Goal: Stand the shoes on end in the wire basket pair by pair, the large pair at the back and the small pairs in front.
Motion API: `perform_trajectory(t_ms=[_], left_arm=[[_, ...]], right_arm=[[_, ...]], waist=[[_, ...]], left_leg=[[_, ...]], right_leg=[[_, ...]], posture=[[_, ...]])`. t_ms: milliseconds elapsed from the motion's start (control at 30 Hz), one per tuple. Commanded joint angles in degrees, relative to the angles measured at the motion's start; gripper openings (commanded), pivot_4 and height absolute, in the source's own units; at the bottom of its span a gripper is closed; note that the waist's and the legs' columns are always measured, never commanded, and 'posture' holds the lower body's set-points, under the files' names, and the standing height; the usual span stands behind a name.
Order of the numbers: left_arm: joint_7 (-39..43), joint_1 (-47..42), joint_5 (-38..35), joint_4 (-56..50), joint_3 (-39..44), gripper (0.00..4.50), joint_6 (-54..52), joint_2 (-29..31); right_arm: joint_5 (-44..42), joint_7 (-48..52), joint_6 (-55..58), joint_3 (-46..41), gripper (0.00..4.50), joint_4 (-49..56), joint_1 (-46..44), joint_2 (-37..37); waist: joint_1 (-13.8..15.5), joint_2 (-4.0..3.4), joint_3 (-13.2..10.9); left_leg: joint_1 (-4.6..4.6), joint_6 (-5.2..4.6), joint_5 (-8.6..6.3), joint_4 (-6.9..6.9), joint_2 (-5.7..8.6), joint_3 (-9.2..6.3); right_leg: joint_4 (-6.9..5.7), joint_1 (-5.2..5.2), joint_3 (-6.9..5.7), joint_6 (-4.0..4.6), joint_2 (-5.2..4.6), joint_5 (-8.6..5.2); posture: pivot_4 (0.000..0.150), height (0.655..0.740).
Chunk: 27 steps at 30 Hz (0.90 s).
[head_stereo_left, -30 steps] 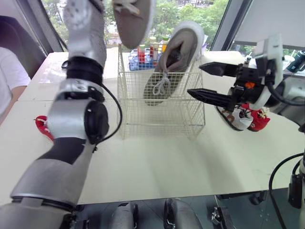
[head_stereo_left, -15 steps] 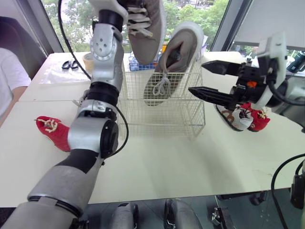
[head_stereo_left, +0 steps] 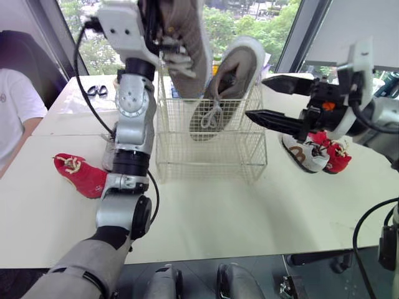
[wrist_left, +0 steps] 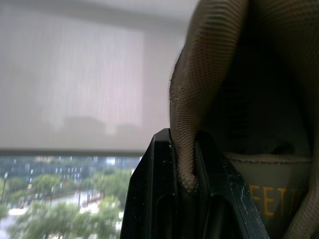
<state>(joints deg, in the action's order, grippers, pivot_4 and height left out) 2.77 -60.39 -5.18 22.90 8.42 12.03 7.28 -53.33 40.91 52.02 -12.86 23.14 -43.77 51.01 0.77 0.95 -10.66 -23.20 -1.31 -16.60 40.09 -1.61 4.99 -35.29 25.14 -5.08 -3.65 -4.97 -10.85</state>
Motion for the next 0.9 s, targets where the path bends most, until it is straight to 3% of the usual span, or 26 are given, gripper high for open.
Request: perform_trajectory(t_ms=[33, 233, 533, 733, 900], left_arm=[[-1.9, 2.1, 2.1, -5.4, -1.2, 0.02, -3.7, 0.4], [-3.0, 7.3, 4.3, -11.8, -3.4, 0.02, -11.1, 0.5], [6.6, 12.7, 4.5, -18.2, -9.9, 0.02, -27.3, 4.3], [9.8, 7.7, 7.7, -16.7, -11.5, 0.02, -31.7, 9.0], [11.2, 0.9, 10.9, -10.8, -12.5, 0.02, -24.9, 11.9]], right_arm=[[0.6, 0.7, -1.6, -0.6, 4.50, -0.6, -1.6, 0.1], [1.1, 1.4, -2.2, -0.3, 4.50, -1.2, -1.8, -0.2], [1.8, 2.2, -2.2, 0.3, 4.50, -2.4, -1.1, -0.3], [2.4, 2.0, -2.5, 0.7, 4.50, -2.8, -1.2, -1.4], [3.3, 1.9, -3.0, 0.6, 4.50, -3.3, -1.1, -2.1]], waist=[[0.0, 0.02, 0.0], [-0.1, 0.01, 0.0], [0.3, 0.00, 0.0], [1.6, -0.04, 0.1], [1.6, -0.04, 0.1]], left_leg=[[-0.06, 0.00, 0.00, 0.00, 0.00, 0.00], [-0.14, -0.01, -0.01, -0.02, -0.01, 0.01], [-0.12, -0.09, -0.05, -0.02, 0.03, -0.02], [-0.08, -0.10, -0.06, 0.00, 0.05, -0.03], [-0.12, -0.10, -0.06, 0.00, 0.05, -0.04]], right_leg=[[-0.01, 0.07, 0.00, 0.00, 0.00, 0.00], [0.00, 0.18, 0.00, 0.00, 0.01, 0.00], [0.09, 0.08, -0.01, 0.00, -0.03, 0.00], [0.10, 0.02, -0.01, 0.00, -0.02, -0.01], [0.12, 0.06, -0.02, 0.01, -0.02, -0.01]], posture=[[0.150, 0.7400], [0.150, 0.7400], [0.150, 0.7400], [0.150, 0.7400], [0.150, 0.7400]])
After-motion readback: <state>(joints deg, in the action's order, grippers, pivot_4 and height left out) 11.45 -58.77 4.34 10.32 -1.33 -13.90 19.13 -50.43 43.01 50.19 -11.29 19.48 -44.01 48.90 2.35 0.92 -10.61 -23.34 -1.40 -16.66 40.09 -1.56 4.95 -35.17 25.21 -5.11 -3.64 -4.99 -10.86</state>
